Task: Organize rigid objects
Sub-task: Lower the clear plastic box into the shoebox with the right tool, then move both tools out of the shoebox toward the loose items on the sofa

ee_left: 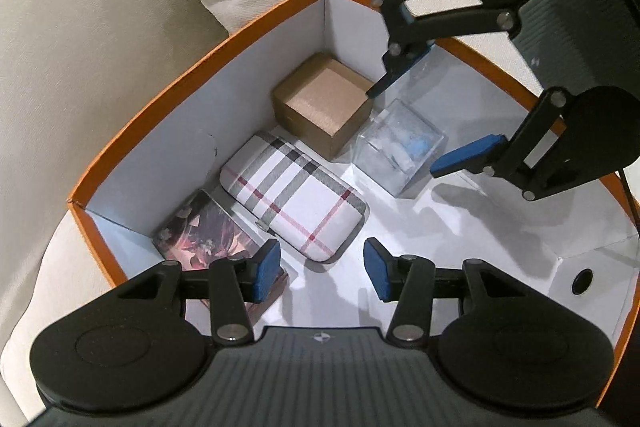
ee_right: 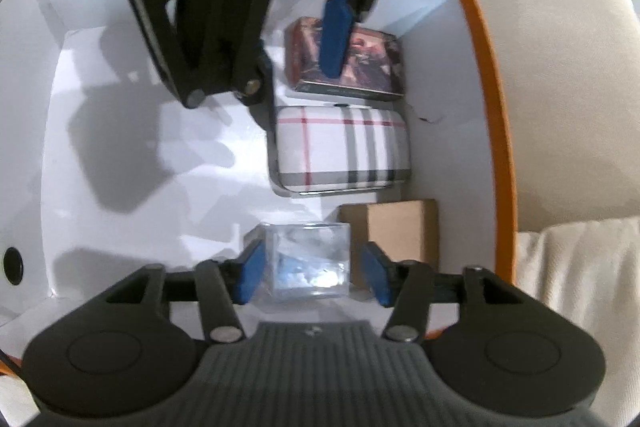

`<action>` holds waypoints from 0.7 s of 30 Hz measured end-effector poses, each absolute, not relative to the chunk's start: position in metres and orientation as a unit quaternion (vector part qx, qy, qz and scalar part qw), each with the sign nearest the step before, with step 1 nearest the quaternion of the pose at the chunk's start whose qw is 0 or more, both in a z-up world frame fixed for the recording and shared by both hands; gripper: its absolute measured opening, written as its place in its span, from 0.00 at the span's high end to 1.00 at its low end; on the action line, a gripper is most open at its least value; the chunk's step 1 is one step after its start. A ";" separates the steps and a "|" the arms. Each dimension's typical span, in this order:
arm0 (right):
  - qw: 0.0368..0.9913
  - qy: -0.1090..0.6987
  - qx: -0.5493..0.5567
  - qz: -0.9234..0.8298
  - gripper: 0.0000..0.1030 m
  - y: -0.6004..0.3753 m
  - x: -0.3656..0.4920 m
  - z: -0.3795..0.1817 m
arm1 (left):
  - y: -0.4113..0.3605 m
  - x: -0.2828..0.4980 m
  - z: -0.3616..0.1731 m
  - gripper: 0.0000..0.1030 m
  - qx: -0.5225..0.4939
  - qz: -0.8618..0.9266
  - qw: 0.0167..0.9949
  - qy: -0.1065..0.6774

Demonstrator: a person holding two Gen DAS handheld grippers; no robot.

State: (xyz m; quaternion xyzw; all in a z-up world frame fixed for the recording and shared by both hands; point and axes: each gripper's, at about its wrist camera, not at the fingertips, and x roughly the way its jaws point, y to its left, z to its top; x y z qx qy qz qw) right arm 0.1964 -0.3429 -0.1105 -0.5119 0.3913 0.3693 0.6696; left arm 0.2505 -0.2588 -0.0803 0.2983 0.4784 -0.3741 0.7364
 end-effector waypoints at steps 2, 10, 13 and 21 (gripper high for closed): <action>0.674 0.393 -0.508 0.365 0.44 -0.343 0.195 -0.108 | -0.258 0.250 -0.081 0.45 0.298 -0.373 0.739 0.475; 0.682 0.363 -0.563 0.295 0.63 -0.331 0.172 -0.133 | -0.251 0.229 -0.064 0.45 0.302 -0.388 0.742 0.456; 0.687 0.351 -0.573 0.277 0.79 -0.327 0.163 -0.143 | -0.248 0.221 -0.061 0.44 0.307 -0.389 0.740 0.455; 0.740 0.362 -0.519 0.227 0.88 -0.323 0.165 -0.147 | -0.234 0.208 -0.047 0.44 0.292 -0.367 0.761 0.448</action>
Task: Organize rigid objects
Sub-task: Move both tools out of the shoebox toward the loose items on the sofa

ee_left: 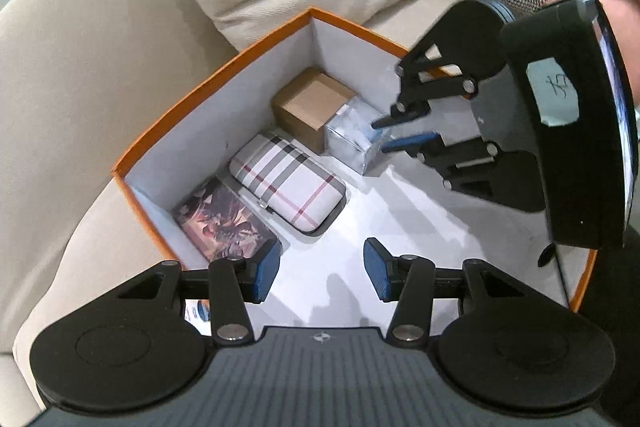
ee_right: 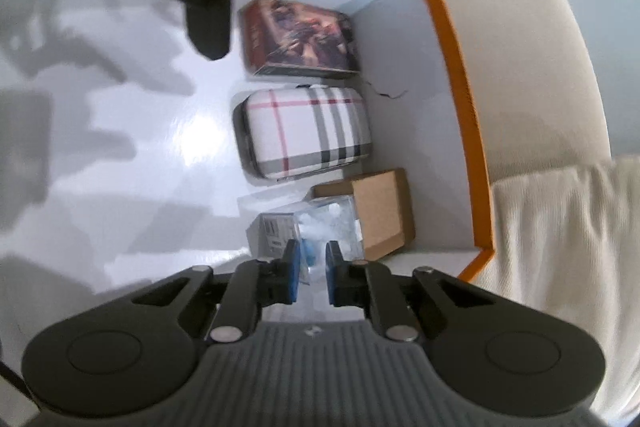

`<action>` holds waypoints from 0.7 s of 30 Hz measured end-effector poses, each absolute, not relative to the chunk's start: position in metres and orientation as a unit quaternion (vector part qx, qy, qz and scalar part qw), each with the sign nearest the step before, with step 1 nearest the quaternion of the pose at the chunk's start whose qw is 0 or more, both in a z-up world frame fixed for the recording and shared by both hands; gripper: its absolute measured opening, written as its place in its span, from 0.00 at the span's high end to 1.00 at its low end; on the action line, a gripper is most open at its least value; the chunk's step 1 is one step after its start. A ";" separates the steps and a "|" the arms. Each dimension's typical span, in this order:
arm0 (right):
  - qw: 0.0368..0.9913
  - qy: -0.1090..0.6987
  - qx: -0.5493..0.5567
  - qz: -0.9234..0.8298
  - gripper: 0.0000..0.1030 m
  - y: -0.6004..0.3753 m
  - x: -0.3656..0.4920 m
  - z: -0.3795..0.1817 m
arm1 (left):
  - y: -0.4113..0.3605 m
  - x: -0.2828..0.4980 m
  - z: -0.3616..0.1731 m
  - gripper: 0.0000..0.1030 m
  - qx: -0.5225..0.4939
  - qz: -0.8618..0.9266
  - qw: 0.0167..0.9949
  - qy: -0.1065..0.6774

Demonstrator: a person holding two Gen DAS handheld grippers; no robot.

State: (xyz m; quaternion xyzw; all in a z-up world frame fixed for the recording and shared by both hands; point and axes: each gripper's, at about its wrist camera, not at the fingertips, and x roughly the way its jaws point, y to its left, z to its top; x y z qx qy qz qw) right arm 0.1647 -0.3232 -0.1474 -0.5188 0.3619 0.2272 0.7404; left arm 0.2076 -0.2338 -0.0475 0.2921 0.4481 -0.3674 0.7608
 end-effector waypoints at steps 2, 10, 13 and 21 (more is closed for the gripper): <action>0.755 0.363 -0.500 0.221 0.88 -0.322 0.161 -0.143 | -0.227 0.202 -0.041 0.45 0.283 -0.363 0.770 0.442; 0.834 0.340 -0.393 0.186 0.88 -0.309 0.122 -0.092 | -0.191 0.172 0.000 0.44 0.218 -0.353 0.814 0.406; 0.869 0.326 -0.329 0.170 0.87 -0.304 0.109 -0.065 | -0.173 0.157 0.019 0.44 0.184 -0.343 0.837 0.384; 0.918 0.323 -0.182 0.143 0.75 -0.273 0.082 -0.029 | -0.114 0.123 0.047 0.44 0.101 -0.275 0.891 0.346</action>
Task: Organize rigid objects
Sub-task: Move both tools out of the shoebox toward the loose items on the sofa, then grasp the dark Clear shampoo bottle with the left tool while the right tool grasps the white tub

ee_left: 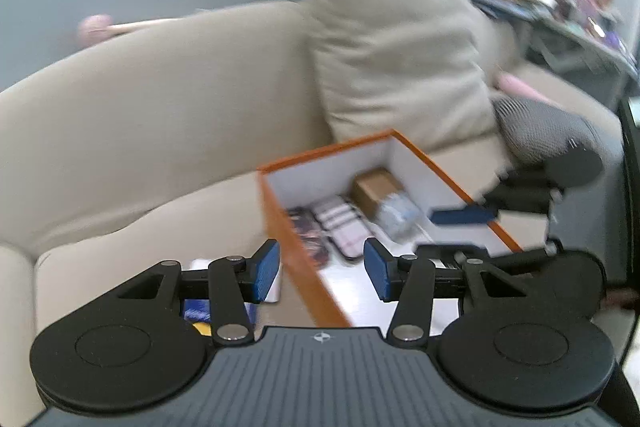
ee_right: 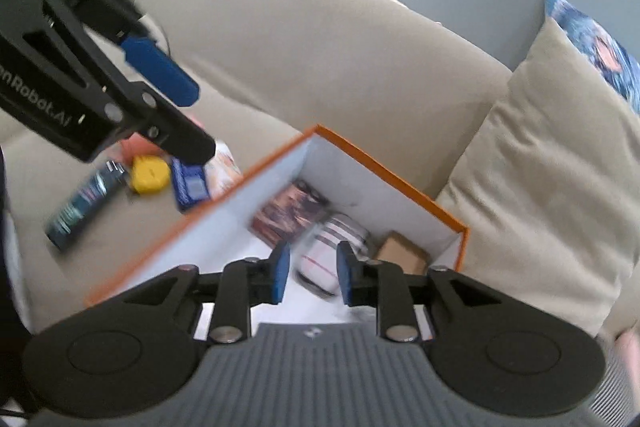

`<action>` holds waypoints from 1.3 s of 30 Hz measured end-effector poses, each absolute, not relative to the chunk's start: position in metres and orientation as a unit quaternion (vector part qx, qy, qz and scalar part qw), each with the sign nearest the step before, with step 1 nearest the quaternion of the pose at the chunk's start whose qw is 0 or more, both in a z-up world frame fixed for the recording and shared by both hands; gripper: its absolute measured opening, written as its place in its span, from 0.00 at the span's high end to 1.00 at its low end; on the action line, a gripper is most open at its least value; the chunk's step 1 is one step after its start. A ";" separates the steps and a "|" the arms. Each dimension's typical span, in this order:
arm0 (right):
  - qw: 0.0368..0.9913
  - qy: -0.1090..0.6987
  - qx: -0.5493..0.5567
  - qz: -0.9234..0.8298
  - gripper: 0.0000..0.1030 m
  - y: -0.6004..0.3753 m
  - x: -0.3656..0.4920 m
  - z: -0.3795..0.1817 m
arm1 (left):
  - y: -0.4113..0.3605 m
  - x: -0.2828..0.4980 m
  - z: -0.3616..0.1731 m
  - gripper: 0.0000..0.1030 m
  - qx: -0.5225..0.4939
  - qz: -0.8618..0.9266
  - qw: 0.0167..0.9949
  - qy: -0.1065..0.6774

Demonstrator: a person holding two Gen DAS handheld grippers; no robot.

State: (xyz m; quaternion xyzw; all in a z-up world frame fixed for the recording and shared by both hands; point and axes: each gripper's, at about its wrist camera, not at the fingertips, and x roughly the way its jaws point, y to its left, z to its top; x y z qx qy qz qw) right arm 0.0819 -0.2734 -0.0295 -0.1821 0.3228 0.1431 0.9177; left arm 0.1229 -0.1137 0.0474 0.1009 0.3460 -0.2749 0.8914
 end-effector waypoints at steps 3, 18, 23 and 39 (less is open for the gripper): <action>0.921 0.334 -0.147 0.134 0.75 -0.256 0.072 -0.029 | -0.084 0.111 0.047 0.44 0.068 -0.238 0.906 0.344; 0.914 0.369 0.055 0.159 0.73 -0.161 0.057 -0.053 | 0.050 0.098 -0.015 0.48 -0.110 -0.093 0.891 0.431; 0.901 0.401 0.024 0.164 0.73 -0.128 0.071 -0.071 | 0.054 0.117 -0.046 0.50 -0.142 -0.081 0.872 0.462; 0.865 0.481 -0.007 0.140 0.79 -0.107 0.132 -0.136 | 0.049 0.165 -0.135 0.44 -0.201 -0.060 0.803 0.558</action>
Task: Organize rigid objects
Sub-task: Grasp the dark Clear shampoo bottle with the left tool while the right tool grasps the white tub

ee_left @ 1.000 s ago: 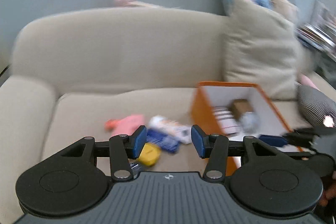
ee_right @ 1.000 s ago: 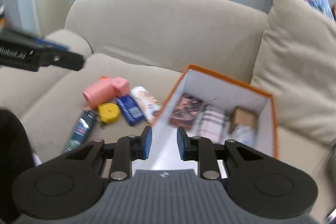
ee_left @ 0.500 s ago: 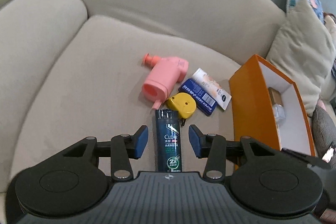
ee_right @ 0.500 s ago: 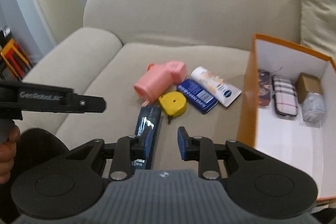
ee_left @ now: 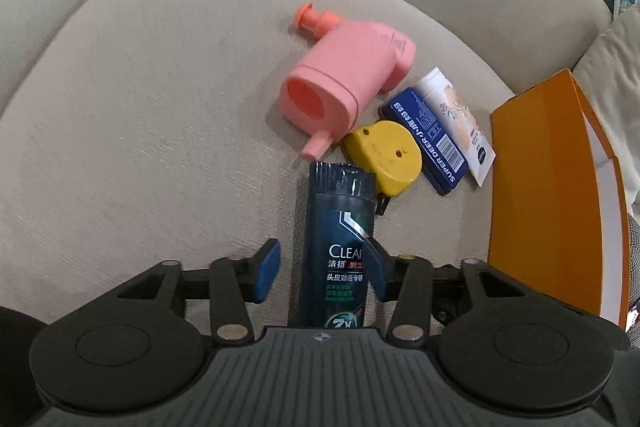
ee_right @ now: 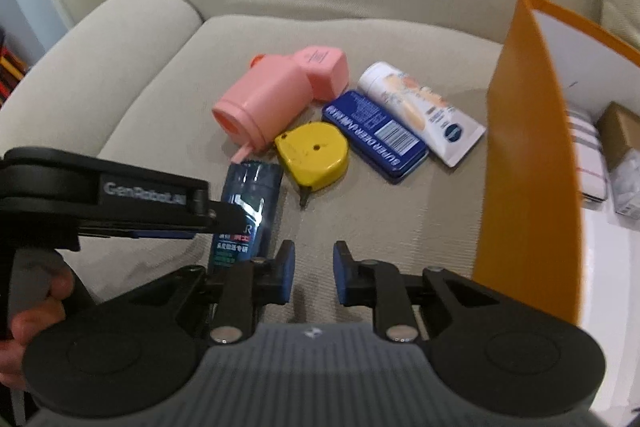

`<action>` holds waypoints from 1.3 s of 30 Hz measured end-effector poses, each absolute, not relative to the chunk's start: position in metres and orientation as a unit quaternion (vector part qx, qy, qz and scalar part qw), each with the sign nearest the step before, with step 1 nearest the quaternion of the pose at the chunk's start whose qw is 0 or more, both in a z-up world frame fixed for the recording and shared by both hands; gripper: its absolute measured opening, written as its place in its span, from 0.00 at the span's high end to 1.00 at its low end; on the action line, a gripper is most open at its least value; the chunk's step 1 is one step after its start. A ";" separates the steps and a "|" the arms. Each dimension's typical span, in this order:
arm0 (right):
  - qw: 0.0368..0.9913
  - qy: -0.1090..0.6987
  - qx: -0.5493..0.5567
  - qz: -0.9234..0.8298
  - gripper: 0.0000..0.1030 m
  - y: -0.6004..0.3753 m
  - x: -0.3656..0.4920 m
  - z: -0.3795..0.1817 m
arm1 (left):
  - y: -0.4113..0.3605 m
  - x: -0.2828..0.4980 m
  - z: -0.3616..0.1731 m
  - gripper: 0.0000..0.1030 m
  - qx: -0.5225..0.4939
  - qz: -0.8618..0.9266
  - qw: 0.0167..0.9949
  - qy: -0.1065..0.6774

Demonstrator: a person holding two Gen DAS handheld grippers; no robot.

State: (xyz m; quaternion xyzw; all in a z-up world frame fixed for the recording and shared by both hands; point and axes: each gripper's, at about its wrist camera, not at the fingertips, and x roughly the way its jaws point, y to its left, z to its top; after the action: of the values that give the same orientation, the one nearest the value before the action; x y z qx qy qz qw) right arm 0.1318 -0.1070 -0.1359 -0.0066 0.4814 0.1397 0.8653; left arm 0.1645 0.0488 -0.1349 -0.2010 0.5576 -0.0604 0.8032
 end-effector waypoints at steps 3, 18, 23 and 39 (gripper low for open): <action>0.863 0.487 -0.011 0.132 0.79 -0.107 0.136 -0.143 | 0.042 0.167 -0.136 0.41 -0.189 -0.060 0.803 0.562; 0.860 0.495 -0.017 0.124 0.79 -0.114 0.138 -0.147 | 0.020 0.176 -0.136 0.59 -0.141 -0.071 0.811 0.564; 0.861 0.488 -0.035 0.138 0.79 -0.115 0.137 -0.134 | 0.026 0.175 -0.123 0.59 -0.147 -0.074 0.822 0.545; 0.806 0.505 -0.227 0.209 0.64 -0.111 0.252 -0.102 | 0.018 0.215 -0.082 0.60 -0.148 -0.122 0.846 0.497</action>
State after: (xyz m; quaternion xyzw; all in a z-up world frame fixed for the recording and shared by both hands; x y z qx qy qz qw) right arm 0.2517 -0.1108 -0.1016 -0.2269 0.5049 0.2091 0.8062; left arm 0.2145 0.0178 -0.0825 -0.1480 0.4971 -0.1223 0.8462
